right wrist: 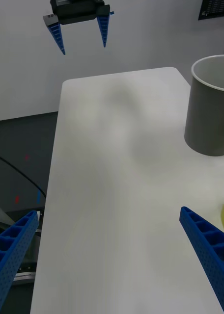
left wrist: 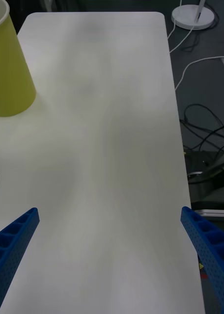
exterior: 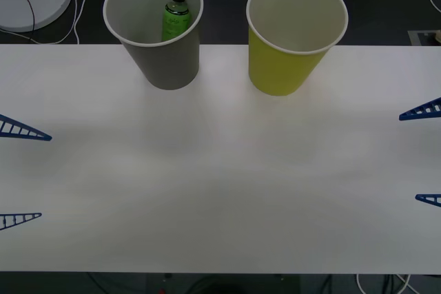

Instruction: Put the can into the green bin and the plastic bottle into the gray bin

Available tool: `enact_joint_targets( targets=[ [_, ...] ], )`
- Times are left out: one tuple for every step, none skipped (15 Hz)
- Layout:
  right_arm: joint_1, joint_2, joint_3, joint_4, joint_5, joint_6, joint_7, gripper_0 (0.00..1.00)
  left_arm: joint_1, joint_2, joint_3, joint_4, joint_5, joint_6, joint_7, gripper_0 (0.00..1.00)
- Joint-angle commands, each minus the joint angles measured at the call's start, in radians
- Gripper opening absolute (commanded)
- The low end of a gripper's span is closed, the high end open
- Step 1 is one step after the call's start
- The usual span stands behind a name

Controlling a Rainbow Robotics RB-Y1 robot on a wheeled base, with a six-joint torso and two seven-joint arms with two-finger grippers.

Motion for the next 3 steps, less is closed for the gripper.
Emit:
enact_joint_targets(
  targets=[
    [0.0,0.0,0.0,0.0,0.0,0.0,0.0,1.0,0.001,0.0,0.0,-0.002,0.0,-0.001,-0.001,1.0],
    [0.0,0.0,0.0,0.0,0.0,0.0,0.0,1.0,0.001,0.0,0.0,-0.002,0.0,-0.001,-0.001,1.0],
    [0.0,0.0,0.0,0.0,0.0,0.0,0.0,1.0,0.001,0.0,0.0,-0.002,0.0,-0.001,-0.001,1.0]
  ],
)
